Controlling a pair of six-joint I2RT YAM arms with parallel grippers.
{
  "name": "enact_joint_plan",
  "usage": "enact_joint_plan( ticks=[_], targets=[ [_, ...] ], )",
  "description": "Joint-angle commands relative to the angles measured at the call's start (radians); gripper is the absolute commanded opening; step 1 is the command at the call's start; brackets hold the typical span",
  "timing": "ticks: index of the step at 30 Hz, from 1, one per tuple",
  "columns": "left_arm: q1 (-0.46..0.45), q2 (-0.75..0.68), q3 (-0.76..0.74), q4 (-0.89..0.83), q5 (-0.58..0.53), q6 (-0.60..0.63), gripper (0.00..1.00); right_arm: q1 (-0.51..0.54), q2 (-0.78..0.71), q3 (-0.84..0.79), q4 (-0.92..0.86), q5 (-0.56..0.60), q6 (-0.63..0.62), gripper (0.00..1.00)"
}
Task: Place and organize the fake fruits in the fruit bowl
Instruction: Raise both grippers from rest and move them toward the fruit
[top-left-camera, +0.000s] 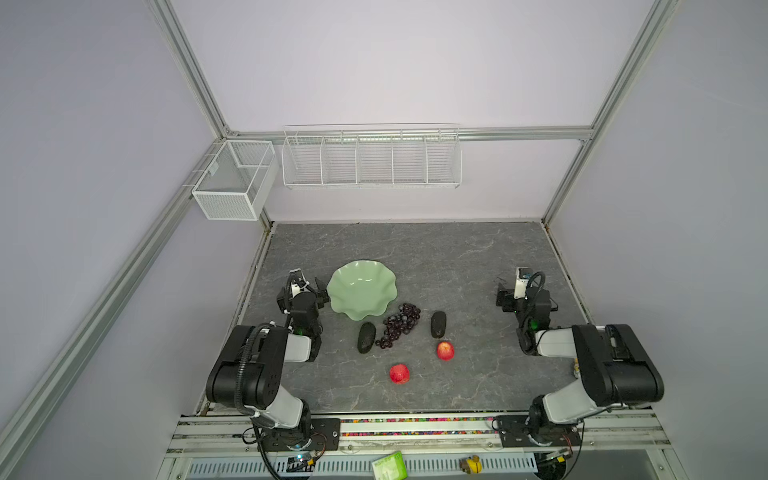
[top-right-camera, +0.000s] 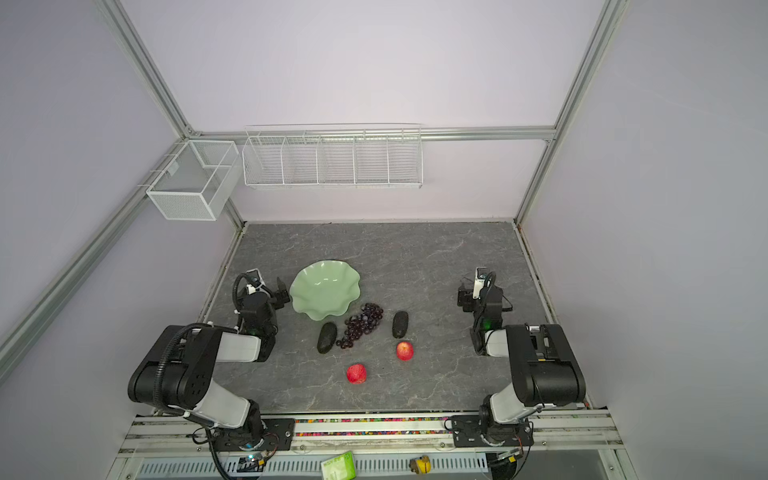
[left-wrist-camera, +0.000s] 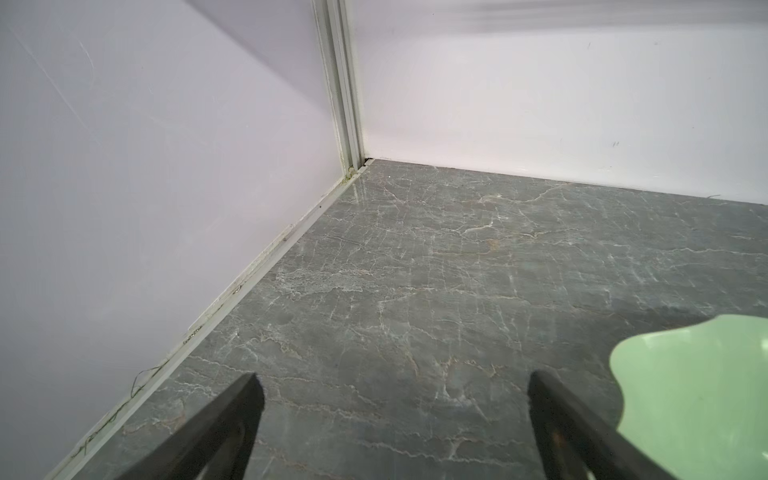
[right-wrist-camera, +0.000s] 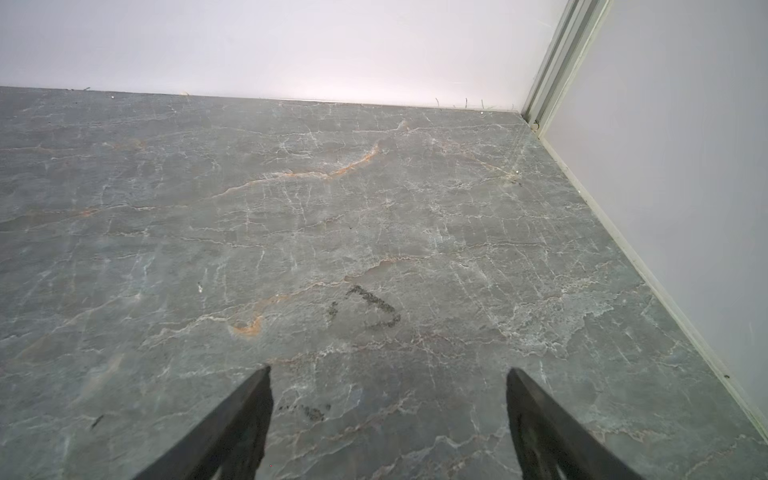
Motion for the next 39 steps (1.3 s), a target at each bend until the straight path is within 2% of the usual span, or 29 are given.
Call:
enact_joint_plan(
  ticks=[1,28,30,32,33,35,37,39],
  targets=[
    [0.004,0.004,0.016,0.005,-0.008,0.007,0.99,-0.005,-0.009,0.013,-0.009,-0.011,-0.013,0.89],
    [0.005,0.004,0.016,0.005,-0.008,0.006,0.99,-0.008,-0.010,0.012,-0.009,-0.011,-0.013,0.89],
    [0.003,-0.006,0.008,0.024,-0.039,0.005,0.99,-0.006,-0.016,0.005,0.005,-0.007,-0.015,0.89],
    [0.008,-0.071,-0.014,-0.025,-0.044,-0.031,0.99,0.000,-0.062,-0.016,0.005,0.026,-0.009,0.89],
    [0.005,-0.092,-0.036,0.011,-0.040,-0.006,0.99,0.006,-0.107,-0.034,0.002,0.049,-0.008,0.89],
    [-0.029,-0.182,-0.067,0.016,-0.134,0.017,0.99,0.023,-0.219,-0.072,-0.030,0.072,-0.016,0.88],
    [-0.041,-0.344,-0.069,-0.119,-0.146,0.055,0.99,0.054,-0.366,-0.041,-0.213,0.100,0.023,0.88],
    [-0.063,-0.498,-0.037,-0.307,-0.211,0.075,0.99,0.063,-0.492,0.033,-0.452,0.007,0.109,0.88]
  ],
)
